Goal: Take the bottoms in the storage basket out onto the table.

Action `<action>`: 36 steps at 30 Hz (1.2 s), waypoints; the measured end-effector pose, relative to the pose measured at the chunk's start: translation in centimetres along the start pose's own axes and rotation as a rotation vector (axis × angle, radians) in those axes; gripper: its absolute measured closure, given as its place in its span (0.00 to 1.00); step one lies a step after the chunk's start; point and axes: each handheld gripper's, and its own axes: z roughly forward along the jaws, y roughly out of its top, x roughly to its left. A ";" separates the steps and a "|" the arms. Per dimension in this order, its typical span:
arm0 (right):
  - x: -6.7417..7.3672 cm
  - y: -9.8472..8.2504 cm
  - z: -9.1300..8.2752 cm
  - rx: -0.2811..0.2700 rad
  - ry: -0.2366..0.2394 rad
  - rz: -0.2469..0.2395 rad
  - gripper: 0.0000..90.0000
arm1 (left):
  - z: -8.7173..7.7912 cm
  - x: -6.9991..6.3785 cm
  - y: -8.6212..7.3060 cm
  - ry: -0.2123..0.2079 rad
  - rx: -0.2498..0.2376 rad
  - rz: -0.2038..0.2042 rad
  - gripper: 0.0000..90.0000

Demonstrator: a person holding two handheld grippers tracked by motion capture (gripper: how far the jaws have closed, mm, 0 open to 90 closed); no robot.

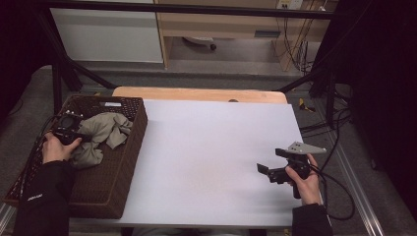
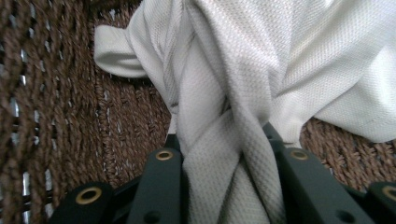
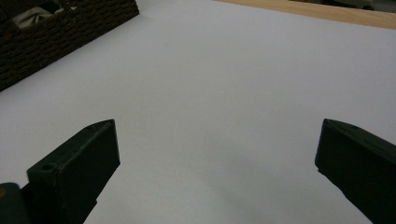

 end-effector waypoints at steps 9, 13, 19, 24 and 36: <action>0.0 0.0 -0.1 -0.005 -0.002 0.001 0.00 | -1.6 -0.2 0.0 -0.029 -0.058 -0.051 0.78; 0.0 0.0 -0.1 -0.005 -0.002 -0.001 0.00 | -2.3 -0.4 0.1 -0.049 -0.074 -0.066 0.78; 0.0 0.0 -0.1 -0.007 -0.004 -0.001 0.00 | -3.3 -0.8 0.2 -0.056 -0.089 -0.077 0.78; 0.0 0.1 -0.1 -0.005 -0.004 0.000 0.00 | -4.2 -1.0 0.2 -0.069 -0.114 -0.077 0.78; 0.0 0.1 0.0 -0.003 -0.003 -0.003 0.00 | -6.2 -1.3 0.1 -0.101 -0.167 -0.081 0.78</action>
